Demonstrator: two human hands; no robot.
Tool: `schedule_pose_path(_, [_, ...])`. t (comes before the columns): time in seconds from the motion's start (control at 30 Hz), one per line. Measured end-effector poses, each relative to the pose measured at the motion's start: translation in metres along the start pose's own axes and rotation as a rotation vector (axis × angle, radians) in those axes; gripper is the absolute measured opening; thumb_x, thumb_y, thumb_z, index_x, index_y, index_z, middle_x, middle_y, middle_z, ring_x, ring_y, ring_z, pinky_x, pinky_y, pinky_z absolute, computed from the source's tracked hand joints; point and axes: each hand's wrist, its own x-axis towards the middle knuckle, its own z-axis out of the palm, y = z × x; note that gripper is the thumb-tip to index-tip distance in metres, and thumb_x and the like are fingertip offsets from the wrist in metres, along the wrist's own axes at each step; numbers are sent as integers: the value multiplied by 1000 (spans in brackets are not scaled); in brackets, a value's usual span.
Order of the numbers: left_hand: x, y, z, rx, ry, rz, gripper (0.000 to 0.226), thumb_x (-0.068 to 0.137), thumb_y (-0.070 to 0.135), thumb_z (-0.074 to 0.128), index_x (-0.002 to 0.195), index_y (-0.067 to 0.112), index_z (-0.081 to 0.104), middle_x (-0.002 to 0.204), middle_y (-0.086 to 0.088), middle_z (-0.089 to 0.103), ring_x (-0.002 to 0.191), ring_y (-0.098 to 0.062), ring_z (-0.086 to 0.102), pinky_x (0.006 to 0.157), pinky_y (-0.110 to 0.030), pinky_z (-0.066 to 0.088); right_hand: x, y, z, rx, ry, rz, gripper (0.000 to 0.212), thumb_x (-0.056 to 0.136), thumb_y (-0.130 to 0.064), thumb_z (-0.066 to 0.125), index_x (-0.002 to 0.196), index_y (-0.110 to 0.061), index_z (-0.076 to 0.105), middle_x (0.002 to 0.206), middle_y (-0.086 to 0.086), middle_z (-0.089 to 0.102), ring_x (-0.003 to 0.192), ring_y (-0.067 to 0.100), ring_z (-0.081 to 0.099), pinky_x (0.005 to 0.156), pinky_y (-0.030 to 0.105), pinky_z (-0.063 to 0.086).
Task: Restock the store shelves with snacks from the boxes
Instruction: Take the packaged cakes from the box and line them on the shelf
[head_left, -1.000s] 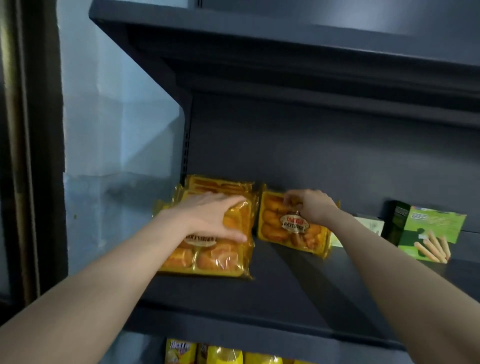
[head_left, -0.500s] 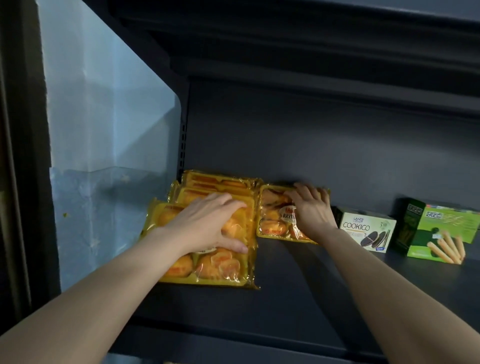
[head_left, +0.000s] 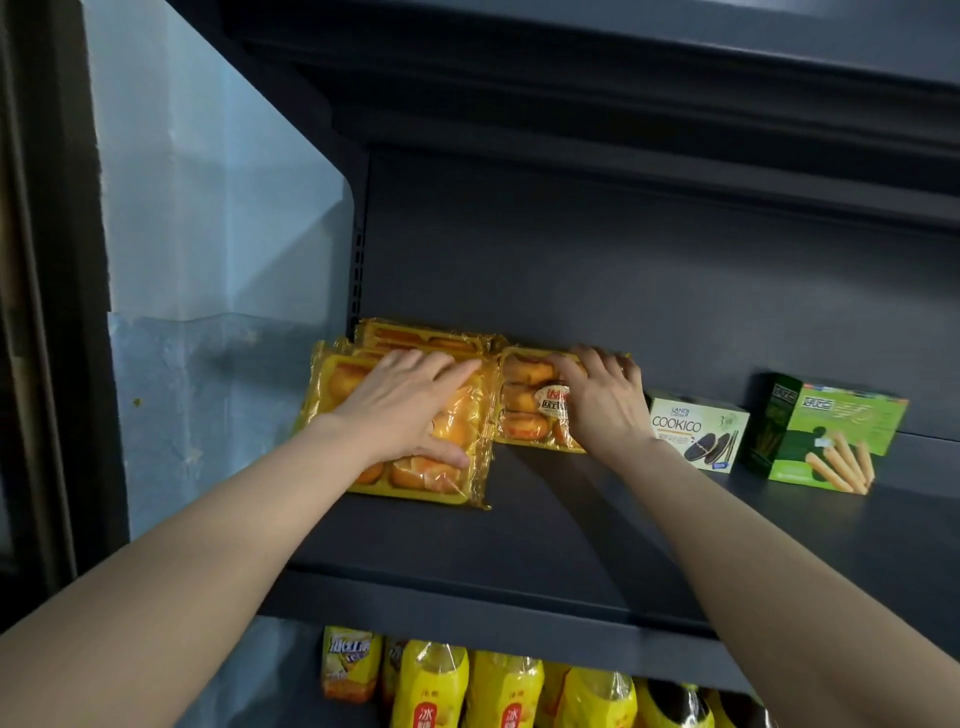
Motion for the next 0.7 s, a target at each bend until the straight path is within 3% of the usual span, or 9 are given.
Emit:
schedule_pose_path(0.13, [-17, 14, -5, 3, 66, -74, 108, 79, 77, 51, 158, 22, 4, 162, -10, 17, 148, -29, 19, 122, -45, 15, -15, -1, -16, -5, 68, -44, 67, 79, -16, 71, 141, -27, 46, 141, 8, 50, 133, 35, 44, 111, 58, 32])
schedule_pose_path(0.33, [-47, 65, -29, 44, 169, -170, 91, 87, 68, 48, 157, 18, 19, 156, -14, 30, 142, -33, 31, 117, -47, 28, -65, 5, -44, 43, 135, -123, 58, 85, -30, 68, 139, -26, 48, 139, 9, 53, 130, 36, 48, 108, 57, 34])
schedule_pose_path(0.47, [-72, 118, -40, 64, 220, -204, 79, 90, 60, 53, 153, 19, 30, 151, -12, 39, 135, -33, 40, 107, -48, 38, -115, 21, -66, 74, 188, -161, 52, 88, -30, 63, 138, -24, 51, 135, 9, 55, 126, 36, 51, 104, 55, 38])
schedule_pose_path(0.7, [-124, 229, -38, 20, 334, -287, 63, 92, 50, 58, 145, 17, 46, 139, -13, 51, 124, -35, 49, 100, -48, 42, -224, 67, -99, 117, 163, -212, 50, 92, -31, 58, 140, -20, 47, 137, 11, 54, 127, 36, 50, 104, 56, 38])
